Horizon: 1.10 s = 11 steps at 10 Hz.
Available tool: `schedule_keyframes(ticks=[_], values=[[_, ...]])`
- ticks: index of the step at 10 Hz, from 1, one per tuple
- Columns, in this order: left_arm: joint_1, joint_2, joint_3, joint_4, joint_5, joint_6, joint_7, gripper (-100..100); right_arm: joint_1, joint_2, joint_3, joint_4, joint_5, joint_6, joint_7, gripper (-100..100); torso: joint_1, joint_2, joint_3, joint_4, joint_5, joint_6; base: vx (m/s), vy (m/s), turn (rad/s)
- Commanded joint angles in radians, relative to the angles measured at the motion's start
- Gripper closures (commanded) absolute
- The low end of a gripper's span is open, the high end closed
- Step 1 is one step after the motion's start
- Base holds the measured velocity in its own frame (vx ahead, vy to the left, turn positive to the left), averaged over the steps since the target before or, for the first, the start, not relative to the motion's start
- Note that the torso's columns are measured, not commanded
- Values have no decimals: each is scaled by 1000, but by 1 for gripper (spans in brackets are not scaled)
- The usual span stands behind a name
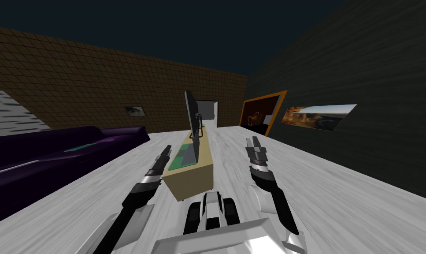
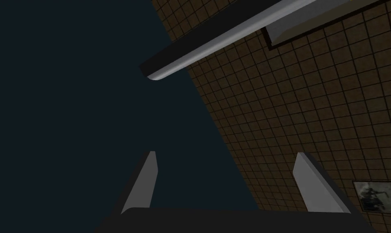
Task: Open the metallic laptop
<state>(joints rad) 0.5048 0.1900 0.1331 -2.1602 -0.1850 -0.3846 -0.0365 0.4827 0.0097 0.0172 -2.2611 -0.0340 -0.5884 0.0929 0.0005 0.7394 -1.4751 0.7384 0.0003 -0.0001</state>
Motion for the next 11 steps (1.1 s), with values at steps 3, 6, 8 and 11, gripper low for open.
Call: schedule_keyframes(ticks=[3,6,8,11], values=[[18,52,34,27,-42,86,-36,-100,0,0,0,0,0,0,0,0,0,-2,-1,-1,0,0,69,-172,34],[26,98,59,51,-69,144,-59,-100,0,0,0,0,0,0,0,0,-2,-2,-1,-1,-1,0,76,-198,36],[31,121,74,64,-84,176,-72,-100,0,0,0,0,0,0,0,0,1,0,0,0,0,0,45,-163,33],[37,150,95,86,-108,225,-92,-100,0,0,0,0,0,0,0,0,0,-1,-1,0,0,0,37,-153,32]])
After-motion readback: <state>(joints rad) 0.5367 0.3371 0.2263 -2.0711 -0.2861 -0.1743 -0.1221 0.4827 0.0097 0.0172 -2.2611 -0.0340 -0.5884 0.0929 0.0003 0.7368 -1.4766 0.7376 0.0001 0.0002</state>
